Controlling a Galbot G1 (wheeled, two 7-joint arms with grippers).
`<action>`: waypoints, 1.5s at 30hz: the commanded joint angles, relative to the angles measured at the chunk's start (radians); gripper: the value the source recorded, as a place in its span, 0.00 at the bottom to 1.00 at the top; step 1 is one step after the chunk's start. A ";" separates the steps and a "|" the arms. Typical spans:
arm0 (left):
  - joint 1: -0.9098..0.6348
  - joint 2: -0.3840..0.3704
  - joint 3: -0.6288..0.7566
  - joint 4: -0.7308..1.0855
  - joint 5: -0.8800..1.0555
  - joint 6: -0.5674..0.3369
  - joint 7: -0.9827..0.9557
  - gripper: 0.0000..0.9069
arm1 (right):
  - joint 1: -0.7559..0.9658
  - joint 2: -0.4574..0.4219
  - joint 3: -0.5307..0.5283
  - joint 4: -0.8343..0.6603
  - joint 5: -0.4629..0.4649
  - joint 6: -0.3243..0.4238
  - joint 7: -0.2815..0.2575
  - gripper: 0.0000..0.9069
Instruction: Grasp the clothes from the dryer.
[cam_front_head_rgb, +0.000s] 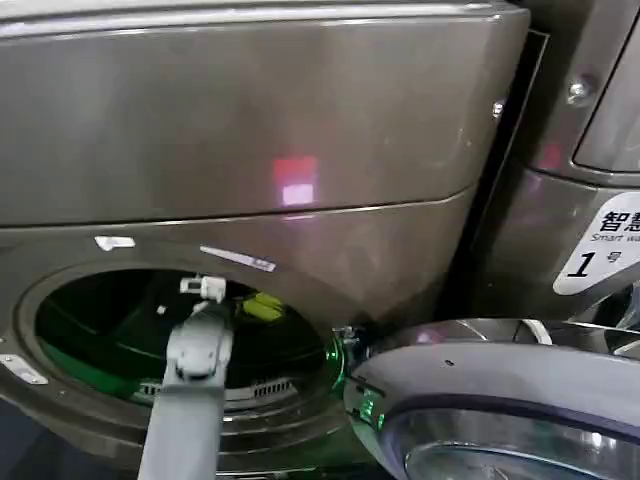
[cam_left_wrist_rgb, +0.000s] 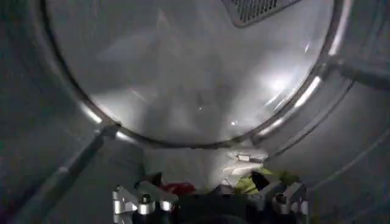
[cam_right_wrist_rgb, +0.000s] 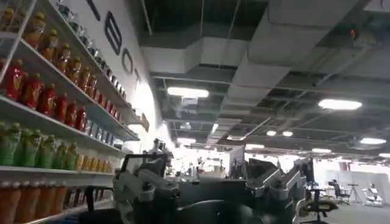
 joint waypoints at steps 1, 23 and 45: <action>-0.087 0.014 -0.072 0.100 0.812 -0.506 0.572 1.00 | -0.004 0.009 0.000 0.004 -0.001 0.001 -0.001 1.00; -0.244 0.044 -0.114 0.299 0.806 -0.865 1.016 1.00 | 0.000 0.018 -0.003 0.009 -0.006 0.004 -0.001 1.00; -0.301 0.055 -0.163 0.518 0.665 -0.705 0.972 1.00 | 0.004 0.023 -0.015 0.004 -0.019 0.013 -0.002 1.00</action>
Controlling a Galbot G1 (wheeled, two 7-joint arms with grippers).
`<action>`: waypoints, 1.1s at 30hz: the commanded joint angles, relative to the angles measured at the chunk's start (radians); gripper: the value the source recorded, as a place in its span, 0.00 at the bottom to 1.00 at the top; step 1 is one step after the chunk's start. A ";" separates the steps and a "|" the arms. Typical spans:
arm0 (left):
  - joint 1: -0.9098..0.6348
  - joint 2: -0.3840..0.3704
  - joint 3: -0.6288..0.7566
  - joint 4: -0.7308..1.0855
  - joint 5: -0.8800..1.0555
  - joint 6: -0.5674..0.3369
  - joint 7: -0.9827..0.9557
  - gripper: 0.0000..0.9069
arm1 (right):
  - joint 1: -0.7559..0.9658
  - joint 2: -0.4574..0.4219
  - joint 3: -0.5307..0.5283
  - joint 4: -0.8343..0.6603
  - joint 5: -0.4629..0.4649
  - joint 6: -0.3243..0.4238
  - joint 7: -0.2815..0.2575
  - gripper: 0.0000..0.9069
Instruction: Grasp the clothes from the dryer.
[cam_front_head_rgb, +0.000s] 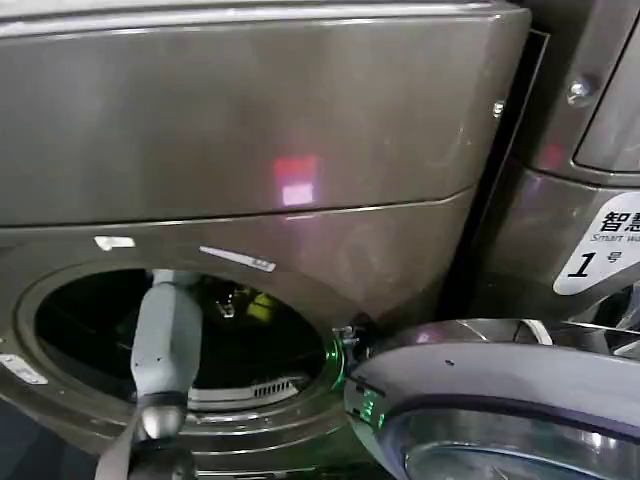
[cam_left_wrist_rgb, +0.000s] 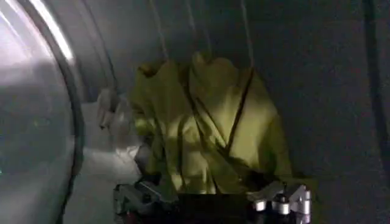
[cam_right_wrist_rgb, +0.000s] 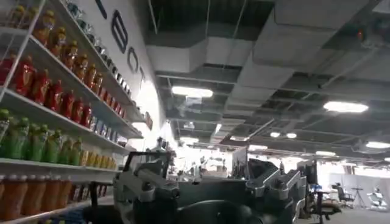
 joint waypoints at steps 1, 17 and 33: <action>-0.015 0.008 -0.006 0.087 -0.053 0.022 -0.011 0.39 | -0.002 0.000 0.001 -0.003 0.000 0.001 0.000 1.00; -0.010 0.014 -0.005 0.095 -0.118 0.048 -0.021 0.00 | -0.007 0.000 0.007 -0.007 0.001 0.001 0.000 1.00; 0.093 -0.027 0.066 -0.188 -0.793 0.385 -0.863 0.00 | 0.003 -0.001 -0.027 0.007 -0.013 0.011 0.017 1.00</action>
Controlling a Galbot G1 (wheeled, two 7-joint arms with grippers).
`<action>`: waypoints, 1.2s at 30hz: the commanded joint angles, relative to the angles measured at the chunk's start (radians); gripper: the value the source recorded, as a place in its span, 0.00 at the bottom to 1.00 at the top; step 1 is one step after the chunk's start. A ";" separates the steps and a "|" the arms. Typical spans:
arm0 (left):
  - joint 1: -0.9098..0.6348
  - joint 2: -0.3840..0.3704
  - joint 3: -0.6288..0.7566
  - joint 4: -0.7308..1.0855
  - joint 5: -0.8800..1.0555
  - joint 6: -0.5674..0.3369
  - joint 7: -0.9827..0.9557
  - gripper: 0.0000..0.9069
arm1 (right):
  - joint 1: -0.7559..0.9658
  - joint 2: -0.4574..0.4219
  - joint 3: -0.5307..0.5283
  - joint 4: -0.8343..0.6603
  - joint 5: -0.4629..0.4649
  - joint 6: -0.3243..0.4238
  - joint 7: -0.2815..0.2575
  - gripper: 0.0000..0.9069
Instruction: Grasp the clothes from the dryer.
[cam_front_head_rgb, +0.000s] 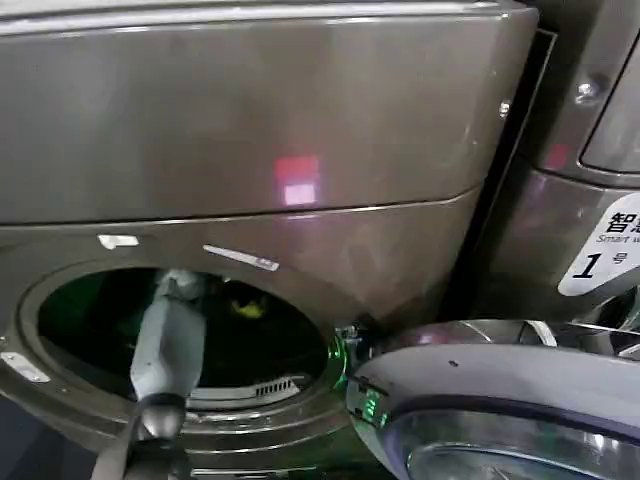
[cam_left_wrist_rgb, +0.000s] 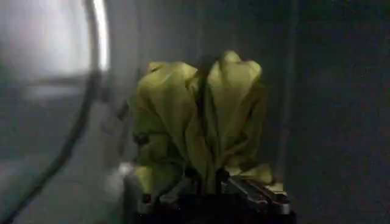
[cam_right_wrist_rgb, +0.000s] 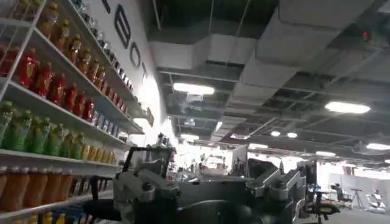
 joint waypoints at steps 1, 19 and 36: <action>0.059 -0.028 0.035 -0.206 -0.396 0.241 -0.558 0.00 | 0.003 -0.001 -0.018 0.002 0.000 0.034 0.009 1.00; 0.136 -0.068 0.092 -0.276 -0.855 0.281 -0.976 0.00 | -0.003 -0.010 -0.003 -0.005 0.001 0.042 0.025 1.00; 0.123 -0.065 0.092 -0.254 -0.842 0.286 -0.957 0.00 | -0.004 0.000 0.015 0.020 0.018 -0.007 0.024 1.00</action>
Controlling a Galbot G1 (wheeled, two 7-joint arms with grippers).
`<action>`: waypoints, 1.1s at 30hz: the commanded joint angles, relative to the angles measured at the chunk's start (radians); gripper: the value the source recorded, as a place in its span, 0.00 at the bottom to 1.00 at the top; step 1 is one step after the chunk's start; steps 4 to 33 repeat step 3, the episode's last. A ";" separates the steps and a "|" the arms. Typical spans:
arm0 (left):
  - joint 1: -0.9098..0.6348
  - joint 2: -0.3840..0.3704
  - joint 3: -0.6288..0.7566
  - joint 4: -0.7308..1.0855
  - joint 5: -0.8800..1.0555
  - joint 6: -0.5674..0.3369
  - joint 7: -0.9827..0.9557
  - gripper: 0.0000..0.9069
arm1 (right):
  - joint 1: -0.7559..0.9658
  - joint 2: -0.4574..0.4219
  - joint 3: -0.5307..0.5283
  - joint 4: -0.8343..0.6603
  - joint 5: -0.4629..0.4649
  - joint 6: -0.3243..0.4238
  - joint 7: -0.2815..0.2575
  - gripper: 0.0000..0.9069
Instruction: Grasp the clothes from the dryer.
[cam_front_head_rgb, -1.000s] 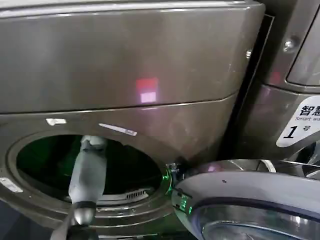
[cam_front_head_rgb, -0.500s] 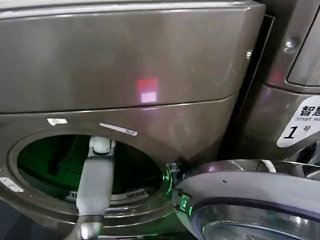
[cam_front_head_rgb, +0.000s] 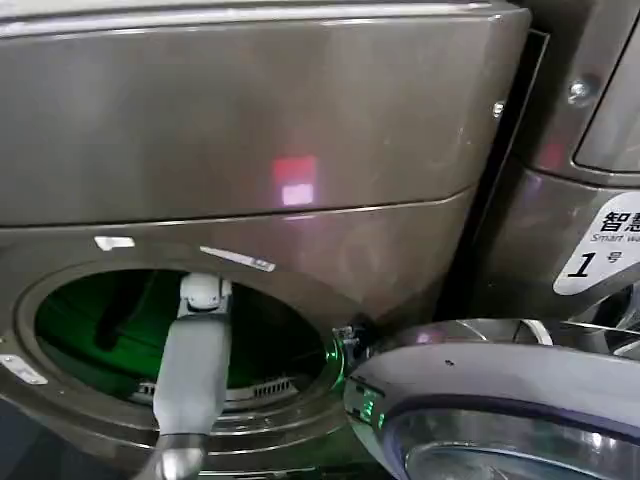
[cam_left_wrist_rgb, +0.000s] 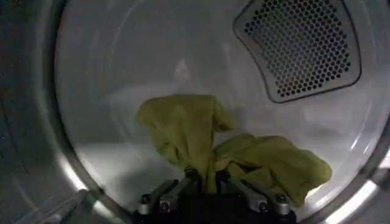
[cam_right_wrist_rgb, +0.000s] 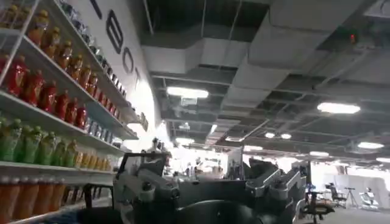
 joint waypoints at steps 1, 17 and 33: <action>-0.002 0.000 0.002 0.006 -0.015 0.004 -0.017 0.00 | 0.000 0.001 0.003 0.001 0.004 -0.011 0.001 1.00; -0.003 0.000 0.003 0.007 -0.011 0.004 -0.013 0.00 | 0.000 -0.002 0.006 -0.003 0.004 -0.013 0.002 1.00; -0.003 0.000 0.003 0.007 -0.011 0.004 -0.013 0.00 | 0.000 -0.002 0.006 -0.003 0.004 -0.013 0.002 1.00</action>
